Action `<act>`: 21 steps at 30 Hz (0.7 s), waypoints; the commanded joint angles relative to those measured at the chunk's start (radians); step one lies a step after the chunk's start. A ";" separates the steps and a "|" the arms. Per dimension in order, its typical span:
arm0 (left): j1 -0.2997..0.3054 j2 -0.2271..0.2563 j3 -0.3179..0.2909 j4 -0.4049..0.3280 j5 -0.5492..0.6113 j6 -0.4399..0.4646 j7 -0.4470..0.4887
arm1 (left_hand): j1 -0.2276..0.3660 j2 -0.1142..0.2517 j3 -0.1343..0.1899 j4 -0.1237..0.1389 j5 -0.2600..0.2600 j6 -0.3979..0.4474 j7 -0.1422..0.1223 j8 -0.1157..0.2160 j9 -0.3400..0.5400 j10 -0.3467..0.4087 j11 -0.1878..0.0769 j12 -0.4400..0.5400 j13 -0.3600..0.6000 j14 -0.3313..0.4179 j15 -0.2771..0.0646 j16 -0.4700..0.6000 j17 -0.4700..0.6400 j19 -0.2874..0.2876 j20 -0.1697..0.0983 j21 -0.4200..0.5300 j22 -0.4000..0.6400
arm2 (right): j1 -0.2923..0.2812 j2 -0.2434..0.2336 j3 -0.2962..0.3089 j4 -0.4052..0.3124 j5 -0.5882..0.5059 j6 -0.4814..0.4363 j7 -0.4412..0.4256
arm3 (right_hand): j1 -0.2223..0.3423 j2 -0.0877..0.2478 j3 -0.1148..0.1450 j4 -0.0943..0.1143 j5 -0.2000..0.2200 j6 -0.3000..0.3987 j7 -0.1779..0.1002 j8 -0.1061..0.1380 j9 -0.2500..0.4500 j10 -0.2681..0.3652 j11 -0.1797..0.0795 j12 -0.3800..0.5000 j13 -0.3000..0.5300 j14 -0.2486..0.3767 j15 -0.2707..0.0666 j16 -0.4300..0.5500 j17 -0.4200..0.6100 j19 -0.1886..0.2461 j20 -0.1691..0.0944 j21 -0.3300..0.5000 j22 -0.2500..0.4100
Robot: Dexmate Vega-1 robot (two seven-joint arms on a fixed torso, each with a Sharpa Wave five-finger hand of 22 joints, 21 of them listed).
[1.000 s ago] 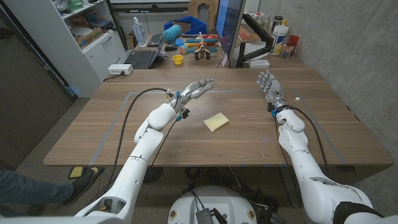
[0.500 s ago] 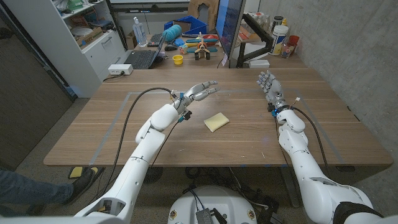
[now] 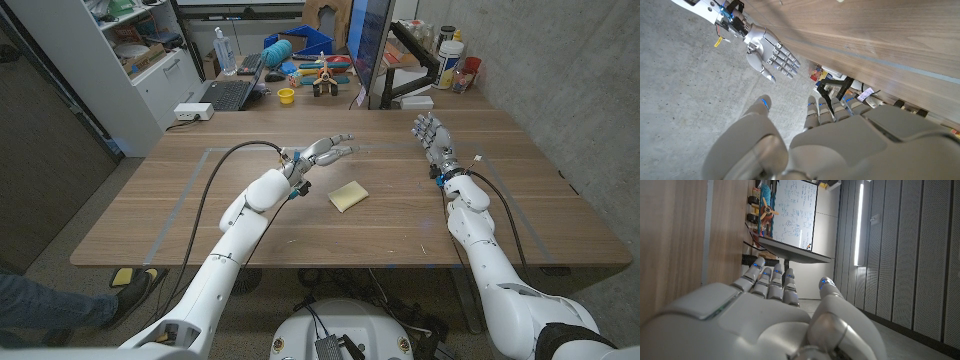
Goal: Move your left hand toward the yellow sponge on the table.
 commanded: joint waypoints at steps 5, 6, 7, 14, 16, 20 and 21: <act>0.014 0.019 0.025 -0.021 0.065 -0.005 0.029 | 0.013 0.003 0.004 -0.008 -0.004 0.012 -0.005 0.006 0.003 0.013 -0.003 0.002 0.001 0.007 -0.003 0.004 0.003 -0.001 0.007 -0.003 0.003 | 0.004 0.001 -0.003 0.002 -0.003 -0.002 0.002 | 0.003 0.009 0.001 0.000 0.006 0.003 -0.006 0.004 0.001 0.008 -0.001 0.005 0.002 0.007 0.003 -0.001 0.002 0.010 -0.001 -0.006 0.003; 0.014 0.020 0.027 -0.023 0.071 -0.005 0.031 | 0.014 0.003 0.004 -0.009 -0.004 0.013 -0.005 0.006 0.003 0.013 -0.004 0.002 0.001 0.008 -0.003 0.004 0.003 -0.001 0.007 -0.003 0.003 | 0.005 0.001 -0.003 0.003 -0.003 -0.001 0.002 | 0.002 0.010 0.001 0.000 0.006 0.003 -0.006 0.004 0.001 0.008 0.000 0.005 0.002 0.007 0.003 -0.001 0.002 0.010 -0.001 -0.006 0.003; 0.015 0.022 0.029 -0.024 0.076 -0.005 0.033 | 0.014 0.003 0.004 -0.009 -0.004 0.013 -0.005 0.006 0.003 0.014 -0.004 0.002 0.001 0.008 -0.003 0.004 0.003 -0.001 0.008 -0.003 0.003 | 0.005 0.001 -0.002 0.005 -0.003 0.000 0.001 | 0.003 0.010 0.001 0.000 0.006 0.003 -0.006 0.004 0.001 0.007 0.000 0.004 0.002 0.007 0.003 -0.001 0.002 0.010 -0.001 -0.007 0.003; 0.017 0.028 0.044 -0.029 0.114 0.008 0.046 | 0.017 0.004 0.004 -0.011 -0.005 0.018 -0.005 0.007 0.003 0.014 -0.006 0.002 0.001 0.011 -0.004 0.005 0.003 0.000 0.008 -0.004 0.003 | 0.007 0.004 0.001 0.017 -0.004 0.004 0.001 | 0.002 0.010 0.000 0.000 0.006 0.002 -0.006 0.004 0.001 0.009 0.002 0.004 0.002 0.008 0.002 -0.001 0.002 0.011 -0.001 -0.009 0.003; 0.016 0.031 0.050 -0.028 0.125 0.009 0.050 | 0.018 0.004 0.004 -0.011 -0.005 0.018 -0.006 0.007 0.003 0.016 -0.005 0.002 0.001 0.012 -0.003 0.005 0.003 0.005 0.009 -0.002 0.003 | 0.009 0.004 0.001 0.022 -0.005 0.003 0.002 | 0.002 0.009 0.000 0.000 0.006 0.002 -0.006 0.004 0.001 0.008 0.000 0.004 0.002 0.008 0.003 -0.001 0.002 0.011 -0.001 -0.009 0.003; 0.013 0.036 0.060 -0.025 0.145 0.008 0.060 | 0.021 0.005 0.005 -0.013 -0.006 0.021 -0.005 0.007 0.003 0.018 -0.001 0.002 0.001 0.014 -0.001 0.005 0.003 0.012 0.008 -0.001 0.003 | 0.016 0.005 0.002 0.035 -0.009 0.005 0.003 | 0.001 0.009 0.000 0.000 0.006 0.002 -0.006 0.003 0.001 0.009 0.000 0.004 0.002 0.009 0.004 -0.001 0.002 0.012 -0.001 -0.011 0.003; 0.013 0.037 0.062 -0.024 0.147 0.008 0.062 | 0.021 0.005 0.005 -0.013 -0.006 0.022 -0.005 0.007 0.003 0.018 -0.002 0.003 0.001 0.015 0.000 0.006 0.003 0.015 0.008 0.000 0.004 | 0.017 0.005 0.002 0.038 -0.010 0.007 0.004 | 0.001 0.009 0.000 0.000 0.006 0.002 -0.006 0.004 0.001 0.009 0.000 0.004 0.002 0.008 0.004 -0.001 0.002 0.012 -0.002 -0.011 0.003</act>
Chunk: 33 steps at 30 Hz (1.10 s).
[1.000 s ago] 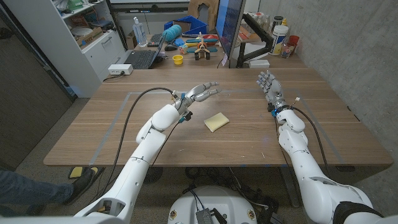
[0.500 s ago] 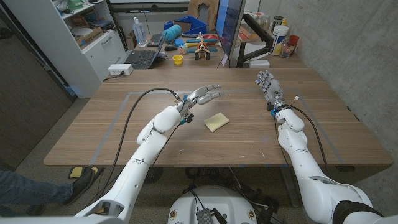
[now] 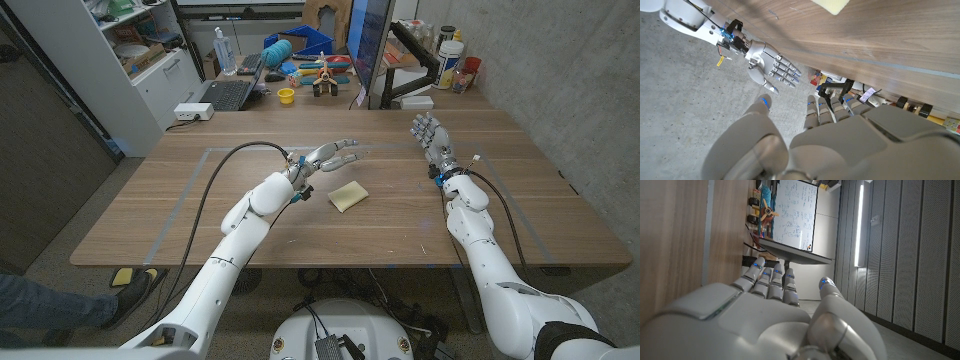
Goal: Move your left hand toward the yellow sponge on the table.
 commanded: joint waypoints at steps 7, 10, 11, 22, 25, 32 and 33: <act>-0.002 0.022 0.041 -0.002 0.097 0.011 0.042 | 0.012 0.002 0.004 -0.007 -0.003 0.013 0.000 0.007 0.003 0.010 0.000 0.003 0.002 0.013 0.005 0.007 0.003 0.012 0.000 0.005 0.004 | 0.015 0.006 0.006 0.035 -0.011 0.008 0.004 | 0.001 0.009 -0.001 0.000 0.006 0.002 -0.005 0.003 0.001 0.009 0.001 0.004 0.002 0.009 0.002 -0.001 0.002 0.010 0.002 -0.005 0.003; -0.003 0.026 0.048 -0.001 0.110 0.012 0.046 | 0.013 0.002 0.004 -0.008 -0.004 0.014 -0.001 0.007 0.003 0.011 0.004 0.003 0.002 0.012 0.005 0.007 0.003 0.011 0.001 0.004 0.004 | 0.016 0.008 0.008 0.038 -0.011 0.010 0.005 | 0.001 0.009 -0.001 0.000 0.006 0.002 -0.005 0.003 0.001 0.008 0.000 0.004 0.002 0.008 0.003 -0.002 0.002 0.010 0.002 -0.006 0.003; -0.003 0.027 0.050 -0.001 0.113 0.013 0.046 | 0.014 0.002 0.004 -0.008 -0.004 0.016 -0.002 0.008 0.003 0.012 0.006 0.003 0.002 0.013 0.003 0.007 0.003 0.011 0.001 0.004 0.005 | 0.017 0.009 0.009 0.040 -0.010 0.011 0.006 | 0.001 0.009 -0.001 0.000 0.006 0.002 -0.005 0.003 0.001 0.008 0.000 0.004 0.002 0.009 0.003 -0.001 0.002 0.010 0.002 -0.007 0.003; -0.010 0.035 0.075 0.007 0.150 0.019 0.058 | 0.018 0.003 0.004 -0.010 -0.006 0.024 -0.003 0.009 0.003 0.019 -0.004 0.004 0.002 0.015 0.003 0.006 0.004 0.011 0.002 0.002 0.005 | 0.020 0.012 0.012 0.041 -0.013 0.015 0.009 | 0.002 0.009 0.000 0.000 0.006 0.002 -0.006 0.003 0.001 0.009 0.001 0.004 0.002 0.010 0.003 -0.002 0.002 0.013 0.001 -0.010 0.004; -0.012 0.038 0.082 0.011 0.163 0.018 0.065 | 0.018 0.003 0.003 -0.011 -0.006 0.025 -0.003 0.008 0.003 0.021 -0.005 0.005 0.002 0.016 0.003 0.007 0.004 0.011 0.004 0.001 0.005 | 0.020 0.012 0.013 0.040 -0.013 0.014 0.009 | 0.001 0.009 0.000 0.000 0.006 0.002 -0.006 0.003 0.001 0.009 0.000 0.003 0.002 0.010 0.003 -0.002 0.002 0.013 0.001 -0.011 0.004; -0.013 0.040 0.096 0.020 0.185 0.016 0.087 | 0.020 0.004 0.003 -0.012 -0.007 0.028 -0.005 0.008 0.003 0.023 -0.007 0.005 0.002 0.018 0.001 0.007 0.004 -0.001 0.004 -0.004 0.006 | 0.021 0.012 0.015 0.043 -0.012 0.015 0.008 | 0.001 0.009 -0.001 0.000 0.006 0.002 -0.006 0.003 0.001 0.008 -0.001 0.003 0.002 0.011 0.003 -0.002 0.002 0.014 0.001 -0.013 0.004; -0.014 0.041 0.099 0.021 0.189 0.016 0.089 | 0.020 0.004 0.003 -0.012 -0.007 0.029 -0.005 0.008 0.003 0.023 -0.007 0.005 0.002 0.019 0.001 0.007 0.004 -0.002 0.003 -0.005 0.006 | 0.022 0.013 0.016 0.047 -0.011 0.016 0.009 | 0.001 0.009 -0.001 0.000 0.006 0.002 -0.006 0.003 0.001 0.008 -0.002 0.003 0.002 0.011 0.003 -0.002 0.002 0.014 0.001 -0.014 0.004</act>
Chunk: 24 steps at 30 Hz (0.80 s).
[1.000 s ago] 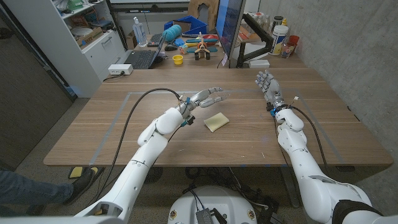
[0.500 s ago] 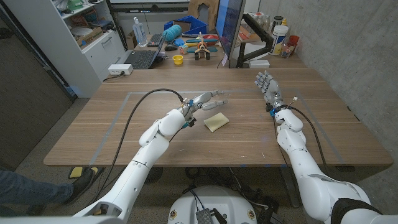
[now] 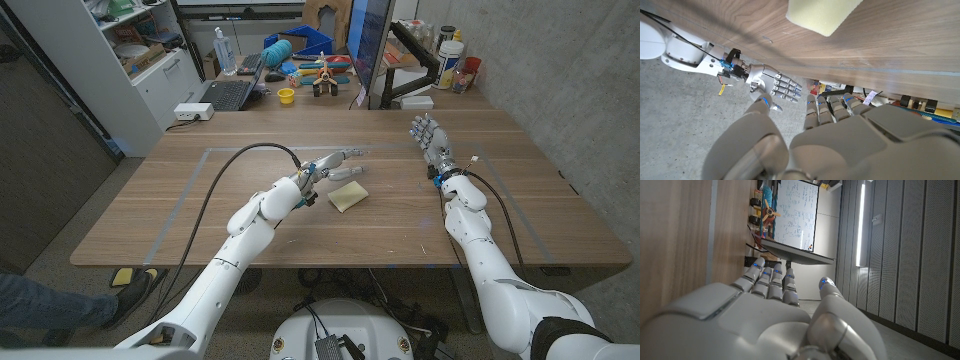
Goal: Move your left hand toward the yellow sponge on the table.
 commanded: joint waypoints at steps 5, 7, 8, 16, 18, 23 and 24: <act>-0.007 0.016 0.043 0.013 0.088 0.003 0.055 | 0.016 -0.001 0.001 -0.006 -0.004 0.010 -0.005 0.008 0.003 0.009 0.003 0.004 0.002 0.006 -0.009 0.007 0.002 -0.017 0.002 -0.005 0.006 | 0.009 0.004 0.009 0.025 0.000 0.008 0.004 | 0.001 0.009 -0.001 0.000 0.006 0.004 -0.007 0.004 0.001 0.011 -0.001 0.004 0.002 0.008 -0.001 -0.002 0.002 0.011 -0.002 -0.005 0.004; -0.008 0.017 0.047 0.017 0.092 0.006 0.054 | 0.016 -0.001 0.001 -0.006 -0.005 0.011 -0.006 0.008 0.003 0.009 0.003 0.004 0.002 0.007 -0.009 0.007 0.002 -0.019 0.004 -0.006 0.006 | 0.011 0.005 0.010 0.031 0.000 0.011 0.006 | 0.001 0.009 -0.001 0.000 0.006 0.003 -0.007 0.004 0.001 0.010 -0.001 0.004 0.002 0.009 0.000 -0.002 0.002 0.011 -0.002 -0.006 0.004; -0.008 0.017 0.048 0.019 0.091 0.007 0.053 | 0.017 0.000 0.001 -0.006 -0.005 0.011 -0.007 0.008 0.003 0.010 0.002 0.004 0.002 0.007 -0.009 0.007 0.002 -0.020 0.004 -0.006 0.006 | 0.012 0.005 0.011 0.034 0.000 0.012 0.007 | 0.001 0.009 -0.001 0.000 0.006 0.004 -0.007 0.004 0.001 0.011 -0.001 0.004 0.002 0.009 0.000 -0.002 0.002 0.011 -0.002 -0.006 0.004; -0.006 0.024 0.061 0.027 0.107 0.009 0.058 | 0.018 0.000 0.001 -0.007 -0.005 0.015 -0.008 0.008 0.003 0.009 -0.001 0.003 0.002 0.008 -0.009 0.007 0.002 -0.021 0.007 -0.007 0.006 | 0.021 0.009 0.017 0.053 -0.005 0.019 0.010 | 0.000 0.009 -0.001 0.000 0.006 0.004 -0.006 0.004 0.001 0.011 -0.002 0.004 0.002 0.009 -0.001 -0.002 0.001 0.013 -0.002 -0.009 0.004; -0.006 0.027 0.065 0.027 0.115 0.010 0.062 | 0.018 0.000 0.001 -0.007 -0.006 0.015 -0.008 0.008 0.003 0.012 0.002 0.004 0.002 0.008 -0.008 0.006 0.002 -0.022 0.008 -0.007 0.006 | 0.024 0.010 0.018 0.057 -0.005 0.021 0.012 | 0.000 0.009 -0.001 0.000 0.006 0.004 -0.006 0.004 0.001 0.011 -0.003 0.004 0.002 0.009 -0.001 -0.002 0.001 0.013 -0.001 -0.009 0.004; -0.005 0.032 0.075 0.027 0.134 0.011 0.075 | 0.019 0.000 0.000 -0.008 -0.006 0.014 -0.010 0.007 0.003 0.012 -0.001 0.004 0.002 0.008 -0.009 0.006 0.002 -0.023 0.010 -0.008 0.006 | 0.029 0.012 0.020 0.064 -0.009 0.024 0.016 | 0.001 0.009 0.000 0.000 0.006 0.004 -0.006 0.004 0.001 0.011 -0.002 0.004 0.002 0.009 -0.001 -0.003 0.001 0.013 -0.001 -0.011 0.004; -0.005 0.033 0.078 0.026 0.140 0.011 0.080 | 0.019 0.000 0.000 -0.008 -0.006 0.014 -0.011 0.007 0.003 0.013 -0.001 0.004 0.002 0.008 -0.009 0.006 0.002 -0.023 0.010 -0.008 0.006 | 0.030 0.012 0.020 0.065 -0.009 0.025 0.017 | 0.001 0.009 0.000 0.000 0.006 0.004 -0.006 0.004 0.001 0.011 -0.003 0.004 0.002 0.009 -0.001 -0.003 0.001 0.014 -0.001 -0.011 0.004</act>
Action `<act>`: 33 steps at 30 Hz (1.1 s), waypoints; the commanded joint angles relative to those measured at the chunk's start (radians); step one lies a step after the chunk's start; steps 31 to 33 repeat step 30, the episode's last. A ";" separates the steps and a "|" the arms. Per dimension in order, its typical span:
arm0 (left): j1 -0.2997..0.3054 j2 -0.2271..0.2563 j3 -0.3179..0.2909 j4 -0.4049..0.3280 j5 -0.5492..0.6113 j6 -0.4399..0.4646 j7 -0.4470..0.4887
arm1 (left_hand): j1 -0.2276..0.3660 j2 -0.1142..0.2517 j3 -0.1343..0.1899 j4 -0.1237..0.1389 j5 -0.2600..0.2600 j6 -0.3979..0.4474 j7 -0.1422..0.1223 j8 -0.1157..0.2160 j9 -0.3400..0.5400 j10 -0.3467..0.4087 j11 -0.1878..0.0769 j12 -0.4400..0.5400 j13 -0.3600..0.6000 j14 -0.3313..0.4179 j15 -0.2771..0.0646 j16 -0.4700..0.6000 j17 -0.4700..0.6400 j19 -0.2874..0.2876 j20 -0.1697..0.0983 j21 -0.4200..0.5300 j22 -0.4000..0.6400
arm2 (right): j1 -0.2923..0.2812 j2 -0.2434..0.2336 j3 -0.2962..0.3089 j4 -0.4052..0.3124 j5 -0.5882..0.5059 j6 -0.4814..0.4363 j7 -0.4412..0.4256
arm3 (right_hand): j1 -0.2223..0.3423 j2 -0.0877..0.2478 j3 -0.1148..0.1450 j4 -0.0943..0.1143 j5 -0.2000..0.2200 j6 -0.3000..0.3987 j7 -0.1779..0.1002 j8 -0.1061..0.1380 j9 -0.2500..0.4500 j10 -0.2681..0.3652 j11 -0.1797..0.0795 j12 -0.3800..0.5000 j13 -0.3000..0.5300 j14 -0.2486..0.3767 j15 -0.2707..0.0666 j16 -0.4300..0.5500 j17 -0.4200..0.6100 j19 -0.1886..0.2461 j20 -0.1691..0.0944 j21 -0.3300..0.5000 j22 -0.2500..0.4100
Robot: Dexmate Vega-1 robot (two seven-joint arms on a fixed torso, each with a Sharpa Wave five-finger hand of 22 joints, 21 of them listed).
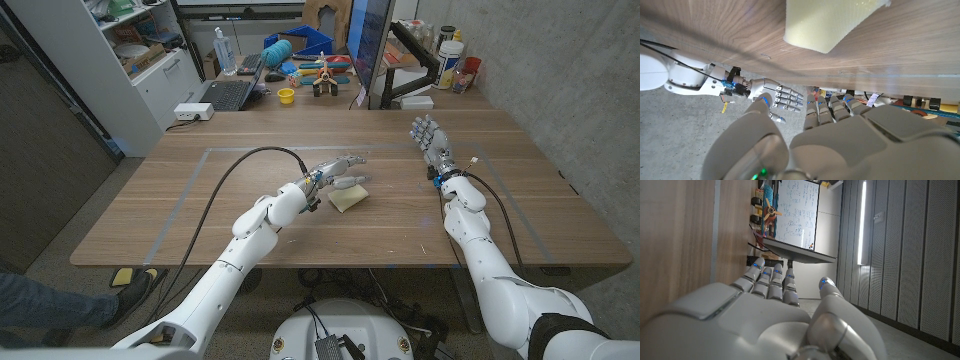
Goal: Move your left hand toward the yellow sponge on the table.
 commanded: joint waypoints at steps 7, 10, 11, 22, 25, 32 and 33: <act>0.003 0.018 0.037 0.003 0.075 0.009 0.048 | 0.010 0.002 0.000 -0.008 -0.006 0.011 -0.004 0.007 0.003 0.010 -0.005 0.004 0.002 0.005 -0.007 0.006 0.002 -0.009 0.004 -0.001 0.001 | 0.018 0.007 0.010 0.030 -0.008 0.010 0.012 | 0.000 0.009 -0.001 0.001 0.006 0.004 -0.007 0.004 0.001 0.012 -0.002 0.004 0.002 0.010 -0.001 -0.003 0.001 0.014 -0.001 -0.006 0.004; 0.006 0.022 0.042 -0.003 0.090 0.015 0.055 | 0.011 0.002 0.000 -0.008 -0.007 0.011 -0.005 0.007 0.004 0.010 -0.006 0.004 0.002 0.006 -0.007 0.006 0.002 -0.010 0.005 -0.001 0.001 | 0.020 0.008 0.012 0.034 -0.009 0.011 0.014 | 0.000 0.009 0.000 0.000 0.006 0.005 -0.008 0.004 0.001 0.013 -0.001 0.004 0.002 0.011 -0.001 -0.003 0.001 0.015 -0.001 -0.007 0.004; 0.007 0.024 0.043 -0.005 0.093 0.016 0.055 | 0.011 0.002 0.000 -0.009 -0.007 0.012 -0.005 0.007 0.004 0.011 -0.007 0.004 0.002 0.007 -0.007 0.006 0.002 -0.010 0.005 -0.001 0.001 | 0.021 0.008 0.012 0.037 -0.010 0.012 0.014 | 0.000 0.009 0.000 0.000 0.006 0.005 -0.008 0.004 0.001 0.013 -0.001 0.004 0.002 0.011 0.000 -0.003 0.001 0.015 0.000 -0.008 0.004; 0.018 0.033 0.044 -0.023 0.108 0.029 0.064 | 0.014 0.004 0.001 -0.010 -0.007 0.020 -0.011 0.009 0.004 0.016 -0.014 0.005 0.002 0.009 -0.009 0.006 0.002 -0.011 0.009 -0.002 0.001 | 0.030 0.013 0.016 0.051 -0.017 0.014 0.020 | 0.000 0.010 0.000 0.001 0.006 0.004 -0.007 0.004 0.001 0.013 -0.002 0.004 0.002 0.010 0.000 -0.003 0.001 0.016 0.000 -0.010 0.004; 0.015 0.032 0.047 -0.020 0.107 0.028 0.066 | 0.014 0.004 0.001 -0.010 -0.007 0.022 -0.012 0.010 0.004 0.017 -0.013 0.005 0.003 0.009 -0.008 0.006 0.002 -0.012 0.010 -0.002 0.001 | 0.029 0.012 0.016 0.048 -0.020 0.011 0.019 | 0.000 0.009 0.000 0.000 0.006 0.004 -0.007 0.004 0.001 0.013 -0.002 0.004 0.002 0.011 0.001 -0.003 0.001 0.017 0.000 -0.011 0.004; 0.009 0.031 0.051 -0.014 0.108 0.025 0.067 | 0.015 0.005 0.001 -0.011 -0.008 0.024 -0.013 0.009 0.004 0.017 -0.014 0.005 0.003 0.010 -0.008 0.006 0.002 -0.012 0.011 -0.002 0.001 | 0.030 0.012 0.018 0.053 -0.022 0.011 0.019 | -0.001 0.009 -0.001 0.001 0.006 0.004 -0.007 0.004 0.001 0.013 0.000 0.004 0.002 0.011 0.001 -0.003 0.001 0.018 0.000 -0.013 0.004; 0.009 0.031 0.051 -0.014 0.108 0.025 0.067 | 0.015 0.005 0.001 -0.011 -0.008 0.024 -0.013 0.009 0.004 0.017 -0.014 0.005 0.003 0.010 -0.008 0.006 0.002 -0.012 0.011 -0.002 0.001 | 0.030 0.012 0.018 0.053 -0.022 0.011 0.019 | -0.001 0.009 -0.001 0.001 0.006 0.004 -0.007 0.004 0.001 0.013 0.000 0.004 0.002 0.011 0.001 -0.003 0.001 0.018 0.000 -0.013 0.004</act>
